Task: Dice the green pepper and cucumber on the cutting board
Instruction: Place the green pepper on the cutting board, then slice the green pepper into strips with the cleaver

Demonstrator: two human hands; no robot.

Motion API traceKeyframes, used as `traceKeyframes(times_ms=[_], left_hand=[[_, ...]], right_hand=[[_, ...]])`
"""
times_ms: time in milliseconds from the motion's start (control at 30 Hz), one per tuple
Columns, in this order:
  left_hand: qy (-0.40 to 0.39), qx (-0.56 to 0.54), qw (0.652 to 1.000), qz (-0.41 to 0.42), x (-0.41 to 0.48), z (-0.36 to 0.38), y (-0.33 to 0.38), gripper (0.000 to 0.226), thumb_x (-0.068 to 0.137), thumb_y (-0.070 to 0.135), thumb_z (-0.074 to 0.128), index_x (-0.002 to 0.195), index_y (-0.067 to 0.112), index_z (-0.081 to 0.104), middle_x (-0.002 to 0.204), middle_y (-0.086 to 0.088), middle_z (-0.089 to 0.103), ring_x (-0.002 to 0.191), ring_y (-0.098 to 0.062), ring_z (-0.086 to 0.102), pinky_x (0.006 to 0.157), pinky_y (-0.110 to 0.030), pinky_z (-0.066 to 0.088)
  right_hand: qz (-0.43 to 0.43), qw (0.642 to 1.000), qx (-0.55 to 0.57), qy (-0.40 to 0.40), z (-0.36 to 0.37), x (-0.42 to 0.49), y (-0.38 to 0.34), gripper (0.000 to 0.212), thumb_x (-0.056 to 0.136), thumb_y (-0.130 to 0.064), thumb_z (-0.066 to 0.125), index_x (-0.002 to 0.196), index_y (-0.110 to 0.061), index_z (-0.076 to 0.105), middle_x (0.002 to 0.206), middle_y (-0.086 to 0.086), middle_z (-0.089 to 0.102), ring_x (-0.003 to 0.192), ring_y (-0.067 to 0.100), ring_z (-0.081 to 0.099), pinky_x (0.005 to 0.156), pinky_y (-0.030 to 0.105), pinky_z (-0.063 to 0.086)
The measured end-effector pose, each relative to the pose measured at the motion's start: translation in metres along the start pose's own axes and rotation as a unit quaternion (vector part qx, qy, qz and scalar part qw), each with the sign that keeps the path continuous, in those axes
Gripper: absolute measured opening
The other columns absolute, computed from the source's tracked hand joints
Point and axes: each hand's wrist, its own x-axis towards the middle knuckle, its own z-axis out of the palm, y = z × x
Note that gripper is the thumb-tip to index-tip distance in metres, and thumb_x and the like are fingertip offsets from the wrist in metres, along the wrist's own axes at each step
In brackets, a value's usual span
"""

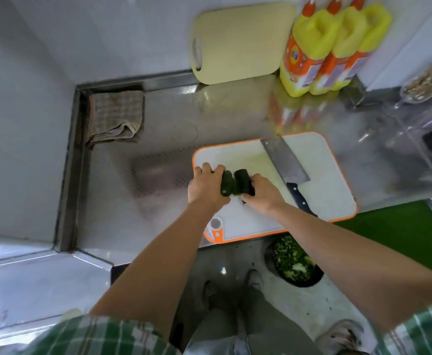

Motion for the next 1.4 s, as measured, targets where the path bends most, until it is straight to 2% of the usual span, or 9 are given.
traceKeyframes(times_ms=[100,233,367,467,600,800,1133,1267,1400], left_hand=[[-0.009,0.018,1.000,-0.012,0.000,0.006,0.006,0.072,0.079,0.038,0.072,0.138,0.022,0.034,0.132,-0.011,0.037,0.122,-0.030,0.035,0.085,-0.037,0.047],[-0.005,0.058,0.998,0.005,0.001,0.003,0.010,0.095,0.077,0.059,0.067,0.150,0.021,0.019,0.148,-0.012,0.023,0.136,-0.032,0.023,0.107,-0.044,0.033],[0.022,0.063,0.996,0.067,0.007,0.002,0.033,0.098,0.077,0.059,0.067,0.151,0.019,0.016,0.154,-0.009,0.021,0.143,-0.030,0.011,0.115,-0.042,0.016],[-0.021,0.109,0.992,0.059,0.012,0.011,0.046,0.107,0.076,0.060,0.068,0.152,0.014,0.009,0.156,-0.011,0.019,0.146,-0.032,0.006,0.118,-0.044,0.009],[-0.013,0.128,0.990,0.062,0.020,0.020,0.047,0.097,0.073,0.062,0.068,0.146,0.012,0.027,0.142,-0.008,0.039,0.136,-0.030,0.025,0.114,-0.041,0.018],[0.042,0.085,0.992,0.080,0.035,0.020,0.046,0.063,0.075,0.058,0.061,0.125,0.020,0.054,0.119,-0.003,0.053,0.121,-0.027,0.036,0.105,-0.037,0.026],[0.069,0.060,0.987,0.132,0.038,0.045,0.033,0.074,0.080,0.068,0.053,0.140,0.025,0.042,0.129,-0.003,0.051,0.126,-0.026,0.039,0.112,-0.043,0.021],[0.096,0.048,0.979,0.170,0.050,0.049,0.031,0.063,0.075,0.070,0.058,0.119,0.026,0.058,0.106,0.001,0.062,0.106,-0.023,0.055,0.091,-0.036,0.036],[0.155,0.048,0.967,0.196,0.053,0.059,0.026,0.063,0.070,0.078,0.048,0.106,0.028,0.062,0.098,0.003,0.068,0.097,-0.022,0.061,0.080,-0.035,0.045]], right_hand=[[-0.028,0.999,-0.004,-0.017,-0.005,0.000,0.008,0.039,0.089,-0.030,0.062,0.120,-0.007,0.055,0.111,0.013,0.063,0.101,0.031,0.061,0.071,0.027,0.041],[-0.033,0.999,0.009,0.039,-0.023,-0.002,0.019,0.034,0.095,-0.024,0.052,0.125,-0.008,0.055,0.119,0.014,0.059,0.109,0.032,0.058,0.081,0.034,0.047],[0.041,0.984,-0.084,0.149,-0.043,-0.002,0.042,0.045,0.090,-0.022,0.055,0.132,-0.010,0.044,0.128,0.015,0.043,0.119,0.033,0.045,0.091,0.042,0.043],[0.123,0.979,-0.127,0.101,-0.047,-0.005,0.060,0.065,0.087,-0.034,0.063,0.140,-0.015,0.029,0.132,0.016,0.034,0.120,0.036,0.041,0.093,0.044,0.042],[0.082,0.994,-0.060,0.045,-0.044,-0.003,0.083,0.052,0.087,-0.023,0.062,0.133,-0.013,0.038,0.123,0.018,0.049,0.110,0.037,0.052,0.085,0.039,0.046],[0.037,0.979,0.112,0.167,-0.058,-0.003,0.071,0.028,0.091,-0.022,0.053,0.115,-0.010,0.047,0.090,0.011,0.061,0.081,0.033,0.059,0.064,0.036,0.042],[-0.042,0.978,0.167,0.121,-0.034,0.022,0.057,0.005,0.091,-0.016,0.054,0.091,-0.011,0.053,0.071,0.009,0.061,0.066,0.032,0.062,0.064,0.041,0.050],[-0.059,0.967,0.217,0.117,-0.036,0.035,0.056,0.013,0.090,-0.006,0.050,0.081,-0.014,0.045,0.056,0.004,0.057,0.038,0.011,0.055,0.046,0.020,0.044],[-0.083,0.965,0.228,0.101,-0.030,0.050,0.056,0.009,0.091,-0.007,0.049,0.085,-0.014,0.048,0.055,0.004,0.060,0.038,0.014,0.055,0.042,0.020,0.043]])
